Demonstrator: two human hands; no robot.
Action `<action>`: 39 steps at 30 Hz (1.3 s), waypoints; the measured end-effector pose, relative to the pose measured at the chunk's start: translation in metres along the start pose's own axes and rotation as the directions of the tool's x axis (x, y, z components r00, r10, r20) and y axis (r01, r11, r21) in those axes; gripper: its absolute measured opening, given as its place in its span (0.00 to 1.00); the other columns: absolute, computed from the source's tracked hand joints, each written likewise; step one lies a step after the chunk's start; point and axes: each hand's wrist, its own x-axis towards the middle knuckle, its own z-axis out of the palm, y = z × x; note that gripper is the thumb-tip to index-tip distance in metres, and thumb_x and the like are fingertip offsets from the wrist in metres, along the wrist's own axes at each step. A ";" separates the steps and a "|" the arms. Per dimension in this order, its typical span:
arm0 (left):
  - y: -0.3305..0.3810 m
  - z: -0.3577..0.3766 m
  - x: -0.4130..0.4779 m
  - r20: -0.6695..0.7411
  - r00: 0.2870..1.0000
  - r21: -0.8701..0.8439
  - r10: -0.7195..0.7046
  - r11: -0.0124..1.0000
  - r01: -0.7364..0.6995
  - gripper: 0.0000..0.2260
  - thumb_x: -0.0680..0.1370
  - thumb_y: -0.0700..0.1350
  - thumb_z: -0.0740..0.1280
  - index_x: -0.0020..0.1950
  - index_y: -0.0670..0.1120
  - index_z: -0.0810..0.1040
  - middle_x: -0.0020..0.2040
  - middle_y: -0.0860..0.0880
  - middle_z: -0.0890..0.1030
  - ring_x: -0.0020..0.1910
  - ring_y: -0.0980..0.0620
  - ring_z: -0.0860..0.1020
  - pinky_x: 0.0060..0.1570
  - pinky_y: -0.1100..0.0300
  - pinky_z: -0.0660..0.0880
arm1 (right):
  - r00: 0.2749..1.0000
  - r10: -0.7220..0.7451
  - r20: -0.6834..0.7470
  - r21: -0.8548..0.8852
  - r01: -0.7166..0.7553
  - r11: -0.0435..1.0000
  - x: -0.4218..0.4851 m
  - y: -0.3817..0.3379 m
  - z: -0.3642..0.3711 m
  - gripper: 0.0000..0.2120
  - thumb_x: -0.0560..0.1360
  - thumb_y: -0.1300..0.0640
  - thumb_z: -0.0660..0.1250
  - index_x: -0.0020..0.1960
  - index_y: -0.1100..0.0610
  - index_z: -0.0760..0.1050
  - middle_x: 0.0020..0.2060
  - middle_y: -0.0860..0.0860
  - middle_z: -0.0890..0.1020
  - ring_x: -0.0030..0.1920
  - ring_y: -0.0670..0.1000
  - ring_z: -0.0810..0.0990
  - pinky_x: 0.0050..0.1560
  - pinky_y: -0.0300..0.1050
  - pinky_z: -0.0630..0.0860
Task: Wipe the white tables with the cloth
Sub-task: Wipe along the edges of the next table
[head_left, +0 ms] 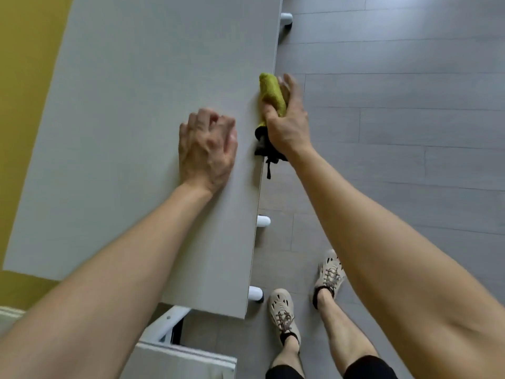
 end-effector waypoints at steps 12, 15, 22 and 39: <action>-0.037 -0.112 -0.180 0.682 0.727 0.047 -0.084 0.996 0.071 0.55 0.69 0.69 0.79 0.85 0.73 0.45 0.89 0.53 0.38 0.89 0.48 0.41 0.84 0.36 0.54 | 0.987 0.134 0.084 -0.003 -0.134 0.991 -0.255 0.029 0.006 0.25 0.82 0.58 0.65 0.79 0.53 0.71 0.72 0.50 0.81 0.68 0.49 0.79 0.69 0.45 0.73; -0.033 -0.110 -0.179 0.659 0.745 0.078 -0.107 0.994 0.074 0.55 0.69 0.73 0.77 0.85 0.72 0.44 0.89 0.53 0.40 0.89 0.48 0.44 0.83 0.38 0.57 | 0.989 0.146 -0.027 -0.067 -0.147 0.987 -0.156 0.006 0.011 0.20 0.83 0.61 0.65 0.75 0.56 0.74 0.62 0.55 0.84 0.59 0.59 0.81 0.60 0.50 0.74; -0.028 -0.113 -0.177 0.647 0.755 0.089 -0.111 0.994 0.070 0.54 0.69 0.74 0.75 0.85 0.71 0.44 0.89 0.53 0.40 0.89 0.48 0.43 0.83 0.38 0.56 | 0.987 0.138 -0.082 -0.058 -0.143 0.988 -0.150 0.011 0.024 0.22 0.84 0.58 0.63 0.77 0.50 0.71 0.63 0.53 0.83 0.60 0.57 0.80 0.64 0.50 0.75; -0.025 -0.111 -0.174 0.685 0.716 0.124 -0.133 0.990 0.065 0.54 0.72 0.72 0.75 0.86 0.70 0.42 0.89 0.52 0.38 0.88 0.47 0.41 0.83 0.36 0.54 | 0.967 0.205 -0.149 -0.074 -0.218 0.973 -0.177 0.011 0.027 0.20 0.83 0.60 0.64 0.74 0.50 0.75 0.55 0.49 0.82 0.54 0.53 0.78 0.58 0.47 0.75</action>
